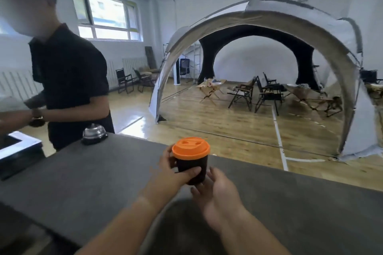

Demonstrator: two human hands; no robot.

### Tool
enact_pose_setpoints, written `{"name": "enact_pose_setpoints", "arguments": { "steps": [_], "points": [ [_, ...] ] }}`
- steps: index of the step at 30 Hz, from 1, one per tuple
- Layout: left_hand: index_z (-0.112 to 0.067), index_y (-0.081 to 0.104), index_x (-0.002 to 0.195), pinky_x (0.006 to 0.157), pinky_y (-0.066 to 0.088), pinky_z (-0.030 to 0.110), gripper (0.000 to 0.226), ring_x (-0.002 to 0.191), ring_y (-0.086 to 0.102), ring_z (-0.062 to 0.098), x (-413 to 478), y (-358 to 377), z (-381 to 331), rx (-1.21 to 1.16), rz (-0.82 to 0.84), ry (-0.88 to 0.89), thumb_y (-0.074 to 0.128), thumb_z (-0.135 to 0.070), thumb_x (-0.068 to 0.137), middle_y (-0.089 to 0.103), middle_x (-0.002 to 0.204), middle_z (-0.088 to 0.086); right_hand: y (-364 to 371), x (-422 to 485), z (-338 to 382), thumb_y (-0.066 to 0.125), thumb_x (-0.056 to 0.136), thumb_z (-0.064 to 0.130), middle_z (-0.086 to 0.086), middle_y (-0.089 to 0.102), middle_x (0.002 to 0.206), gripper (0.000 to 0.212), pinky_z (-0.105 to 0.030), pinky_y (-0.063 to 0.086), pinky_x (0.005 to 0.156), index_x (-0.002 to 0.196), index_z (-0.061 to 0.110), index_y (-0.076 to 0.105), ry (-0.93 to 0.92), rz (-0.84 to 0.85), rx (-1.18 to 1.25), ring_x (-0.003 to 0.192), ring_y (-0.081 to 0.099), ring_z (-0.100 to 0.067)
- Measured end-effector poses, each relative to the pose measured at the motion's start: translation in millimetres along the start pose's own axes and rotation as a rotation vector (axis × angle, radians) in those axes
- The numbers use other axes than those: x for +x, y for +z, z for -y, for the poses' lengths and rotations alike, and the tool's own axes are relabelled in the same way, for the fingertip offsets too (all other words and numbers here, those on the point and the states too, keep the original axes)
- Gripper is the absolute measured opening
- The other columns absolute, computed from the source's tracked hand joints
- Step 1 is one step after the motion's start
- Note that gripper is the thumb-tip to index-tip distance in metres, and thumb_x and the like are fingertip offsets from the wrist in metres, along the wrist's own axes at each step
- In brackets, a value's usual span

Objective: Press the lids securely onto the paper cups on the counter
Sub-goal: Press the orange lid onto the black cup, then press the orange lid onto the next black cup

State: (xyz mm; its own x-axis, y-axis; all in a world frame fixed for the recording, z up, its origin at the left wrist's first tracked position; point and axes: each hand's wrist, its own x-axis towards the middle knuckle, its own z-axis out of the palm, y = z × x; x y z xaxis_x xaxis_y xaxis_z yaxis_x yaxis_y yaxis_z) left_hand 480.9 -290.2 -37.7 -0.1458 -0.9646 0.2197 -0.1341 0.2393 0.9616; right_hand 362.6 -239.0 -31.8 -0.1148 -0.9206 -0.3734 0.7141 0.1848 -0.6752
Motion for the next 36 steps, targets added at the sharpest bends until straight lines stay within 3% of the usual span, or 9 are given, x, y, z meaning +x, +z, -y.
{"name": "enact_pose_setpoints", "arguments": {
  "steps": [3,5,10,17,23,26,31,34,36],
  "points": [
    [-0.024,0.038,0.135,0.09,0.043,0.027,0.083,0.106,0.055,0.013,37.9,-66.6,17.1,0.084,-0.199,-0.022,0.086,-0.01,0.068,0.055,0.116,-0.006,44.2,18.5,-22.5,0.043,0.105,0.027,-0.016,0.04,0.153,0.05,-0.042,0.037,0.112,0.151,0.01,0.034,0.079,0.045,-0.039,0.139,0.041,-0.031],
    [-0.021,0.037,0.137,0.099,0.043,0.037,0.087,0.112,0.053,0.021,70.4,-109.2,32.0,0.133,-0.318,-0.047,0.087,-0.009,0.066,0.054,0.118,-0.002,65.9,29.3,-33.6,0.041,0.106,0.025,-0.015,0.028,0.16,0.053,-0.043,0.026,0.12,0.154,0.009,0.026,0.101,0.069,-0.044,0.147,0.028,-0.032],
    [-0.016,0.034,0.14,0.106,0.036,0.042,0.089,0.125,0.05,0.033,130.9,-176.0,60.0,0.279,-0.479,-0.144,0.086,-0.016,0.069,0.053,0.136,0.013,77.9,53.6,-50.6,0.041,0.105,0.023,-0.016,0.03,0.159,0.051,-0.042,0.026,0.118,0.152,0.005,0.03,0.094,0.034,-0.05,0.147,0.029,-0.033],
    [-0.013,0.027,0.145,0.107,0.035,0.046,0.094,0.129,0.045,0.038,148.9,-190.7,88.0,0.301,-0.508,-0.26,0.085,-0.019,0.071,0.047,0.143,0.016,69.5,66.1,-48.3,0.041,0.105,0.024,-0.018,0.036,0.156,0.049,-0.042,0.029,0.115,0.151,0.009,0.032,0.051,-0.018,-0.045,0.146,0.032,-0.033],
    [-0.011,-0.016,0.152,0.116,0.026,0.046,0.126,0.141,0.032,0.034,123.0,-161.8,68.5,0.183,-0.509,-0.396,0.082,-0.024,0.075,0.029,0.156,0.012,49.3,49.7,-36.8,0.041,0.105,0.024,-0.019,0.038,0.154,0.051,-0.042,0.033,0.111,0.153,0.01,0.031,0.056,-0.009,0.005,0.144,0.035,-0.035],
    [-0.009,-0.005,0.153,0.117,0.025,0.042,0.122,0.144,0.026,0.031,81.7,-104.2,44.8,0.121,-0.415,-0.328,0.084,-0.026,0.072,0.018,0.158,0.017,20.0,25.6,-11.2,0.042,0.105,0.022,-0.022,0.041,0.151,0.049,-0.043,0.035,0.107,0.151,0.007,0.033,0.01,-0.009,0.041,0.141,0.038,-0.037],
    [-0.01,0.033,0.145,0.091,0.044,0.028,0.065,0.119,0.054,0.02,-5.7,29.2,1.7,-0.187,0.133,-0.312,0.065,-0.004,0.089,0.052,0.132,0.009,-54.5,-34.4,40.8,0.039,0.104,0.017,-0.025,0.045,0.146,0.04,-0.044,0.038,0.103,0.143,0.005,0.041,-0.118,-0.054,0.097,0.138,0.042,-0.038],
    [-0.016,0.051,0.128,0.094,0.05,0.032,0.04,0.106,0.063,0.016,-52.1,117.6,-22.0,-0.208,0.404,-0.318,0.063,-0.006,0.09,0.064,0.116,0.005,-115.8,-78.0,69.2,0.038,0.104,0.014,-0.025,0.049,0.142,0.039,-0.044,0.04,0.101,0.141,0.005,0.044,-0.183,-0.121,0.093,0.134,0.046,-0.039],
    [-0.02,0.053,0.122,0.096,0.049,0.032,0.032,0.105,0.063,0.014,-79.2,175.6,-37.9,-0.19,0.474,-0.276,0.062,-0.009,0.092,0.065,0.116,0.004,-158.6,-107.5,89.6,0.04,0.103,0.009,-0.025,0.056,0.134,0.036,-0.045,0.044,0.097,0.138,0.004,0.048,-0.218,-0.201,0.072,0.128,0.052,-0.039]
  ]
}}
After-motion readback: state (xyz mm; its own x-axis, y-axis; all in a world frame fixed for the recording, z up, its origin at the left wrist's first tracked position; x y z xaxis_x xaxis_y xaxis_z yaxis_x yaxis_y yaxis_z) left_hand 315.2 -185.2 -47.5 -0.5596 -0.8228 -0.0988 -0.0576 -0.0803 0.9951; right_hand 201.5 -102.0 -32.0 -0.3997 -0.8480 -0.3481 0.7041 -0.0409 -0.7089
